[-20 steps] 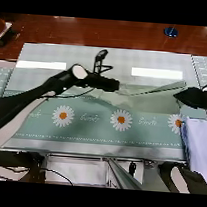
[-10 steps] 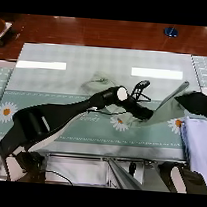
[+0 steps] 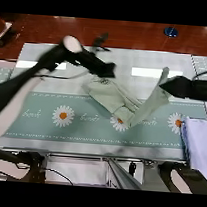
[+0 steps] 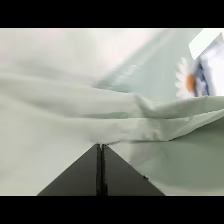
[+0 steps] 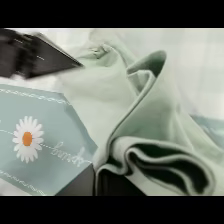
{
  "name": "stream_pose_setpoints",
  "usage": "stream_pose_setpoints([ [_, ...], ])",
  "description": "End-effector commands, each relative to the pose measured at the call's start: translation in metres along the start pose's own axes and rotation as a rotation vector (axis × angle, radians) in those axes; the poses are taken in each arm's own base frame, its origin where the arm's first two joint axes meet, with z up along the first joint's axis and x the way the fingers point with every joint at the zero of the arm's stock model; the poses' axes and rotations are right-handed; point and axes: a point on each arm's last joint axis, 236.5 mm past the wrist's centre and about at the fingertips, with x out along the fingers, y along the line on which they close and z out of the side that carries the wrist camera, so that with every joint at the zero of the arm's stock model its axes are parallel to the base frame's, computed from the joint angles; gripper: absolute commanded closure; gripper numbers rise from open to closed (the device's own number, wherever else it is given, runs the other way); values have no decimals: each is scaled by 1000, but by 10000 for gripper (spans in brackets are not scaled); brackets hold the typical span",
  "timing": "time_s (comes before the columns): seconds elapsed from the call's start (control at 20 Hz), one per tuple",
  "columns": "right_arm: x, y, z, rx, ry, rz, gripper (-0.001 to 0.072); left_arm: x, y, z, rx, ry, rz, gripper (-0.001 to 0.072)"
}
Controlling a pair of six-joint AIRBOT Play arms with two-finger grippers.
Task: Fold the shirts.
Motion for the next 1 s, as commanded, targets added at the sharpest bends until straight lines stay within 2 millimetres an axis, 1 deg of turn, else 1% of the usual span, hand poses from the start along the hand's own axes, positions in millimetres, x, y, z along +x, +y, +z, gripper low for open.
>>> stream_pose_setpoints([
  [0.0,62,35,30,-74,74,73,694,-129,75,6,-124,-196,148,682],
  [0.05,87,44,35,-91,111,93,694,-160,89,1,-164,-280,183,682],
  [0.1,111,51,36,-100,149,107,693,-187,96,-9,-200,-362,208,682],
  [0.15,136,56,36,-99,183,121,693,-205,98,-22,-224,-424,222,682],
  [0.2,162,60,36,-87,218,138,693,-218,97,-38,-236,-476,241,681],
  [0.25,186,62,35,-79,244,146,693,-225,94,-55,-240,-517,255,682],
  [0.3,208,60,32,-81,269,143,693,-225,88,-69,-238,-544,254,682],
  [0.35,230,56,28,-66,293,138,693,-223,79,-84,-243,-560,228,682],
  [0.4,247,53,25,-47,315,134,693,-218,70,-97,-252,-570,194,682],
  [0.45,263,52,22,-34,334,138,693,-212,62,-109,-261,-576,160,682],
  [0.5,276,51,22,-23,343,138,694,-206,58,-119,-265,-573,143,682],
  [0.6,296,51,25,4,349,138,693,-192,58,-138,-283,-551,122,682],
  [0.7,309,58,30,46,341,174,693,-175,62,-151,-321,-518,95,682],
  [0.75,312,66,32,76,337,216,608,-168,67,-157,-333,-501,97,682],
  [0.8,313,76,34,96,338,260,339,-163,73,-159,-347,-501,103,682],
  [0.85,310,87,34,76,340,317,294,-159,79,-160,-361,-510,110,682],
  [0.9,304,92,37,76,338,341,295,-156,84,-161,-375,-519,116,682],
  [0.95,296,90,44,87,331,344,295,-152,88,-163,-387,-519,117,682],
])
